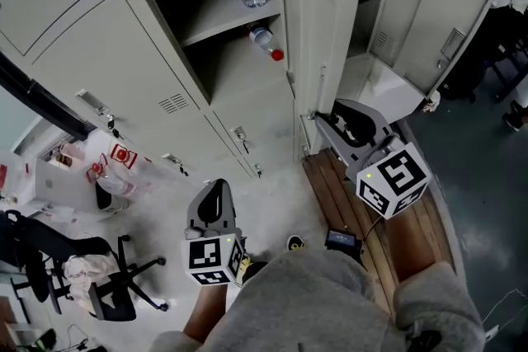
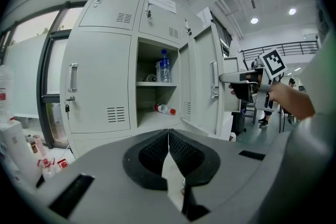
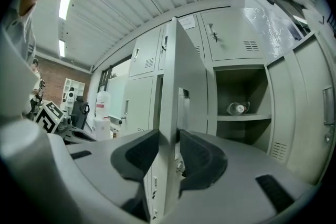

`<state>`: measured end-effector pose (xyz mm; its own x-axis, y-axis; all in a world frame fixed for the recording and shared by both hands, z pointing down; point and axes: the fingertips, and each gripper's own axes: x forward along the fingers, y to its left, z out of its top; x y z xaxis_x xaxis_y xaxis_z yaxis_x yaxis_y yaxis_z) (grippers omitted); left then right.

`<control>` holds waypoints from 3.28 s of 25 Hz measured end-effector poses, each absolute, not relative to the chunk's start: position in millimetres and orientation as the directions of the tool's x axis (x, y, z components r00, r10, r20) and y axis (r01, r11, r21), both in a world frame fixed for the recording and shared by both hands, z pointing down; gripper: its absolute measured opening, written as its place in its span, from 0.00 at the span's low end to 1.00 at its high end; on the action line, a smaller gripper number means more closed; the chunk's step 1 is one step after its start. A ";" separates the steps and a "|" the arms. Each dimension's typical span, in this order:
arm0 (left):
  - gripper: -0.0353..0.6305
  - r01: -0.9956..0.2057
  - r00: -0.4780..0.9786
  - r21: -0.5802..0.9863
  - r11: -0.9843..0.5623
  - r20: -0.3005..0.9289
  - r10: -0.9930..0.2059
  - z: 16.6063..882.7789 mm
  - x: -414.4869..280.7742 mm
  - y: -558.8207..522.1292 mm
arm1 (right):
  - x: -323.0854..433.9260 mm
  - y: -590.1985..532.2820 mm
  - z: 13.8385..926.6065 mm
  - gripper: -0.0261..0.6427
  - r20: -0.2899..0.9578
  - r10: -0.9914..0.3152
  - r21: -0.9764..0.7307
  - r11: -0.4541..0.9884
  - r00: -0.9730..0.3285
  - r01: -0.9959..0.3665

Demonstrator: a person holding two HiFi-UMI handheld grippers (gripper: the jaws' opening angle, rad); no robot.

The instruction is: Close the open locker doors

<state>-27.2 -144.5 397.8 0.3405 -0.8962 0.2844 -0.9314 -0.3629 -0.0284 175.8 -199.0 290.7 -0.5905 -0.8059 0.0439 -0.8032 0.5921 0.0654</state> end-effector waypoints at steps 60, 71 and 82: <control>0.07 -0.978 0.196 -0.002 -0.206 0.306 -0.932 402.0 -216.0 -193.5 | -34.7 -349.7 299.9 0.17 0.063 -0.837 0.162 0.546 -0.544 -0.822; 0.07 -0.983 0.178 0.018 -0.182 0.334 -0.926 410.0 -227.2 -196.8 | -35.1 -381.1 307.1 0.17 0.090 -0.865 0.163 0.502 -0.494 -0.849; 0.07 -0.987 0.156 0.025 -0.157 0.328 -0.932 410.4 -232.6 -195.0 | -32.8 -395.6 309.6 0.14 0.094 -0.889 0.165 0.457 -0.448 -0.874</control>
<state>-232.6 -195.0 410.4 0.1563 -0.9316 0.3282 -0.9873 -0.1569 0.0248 -32.8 -395.6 309.6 -0.4478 -0.8892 0.0937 -0.8737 0.4575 0.1654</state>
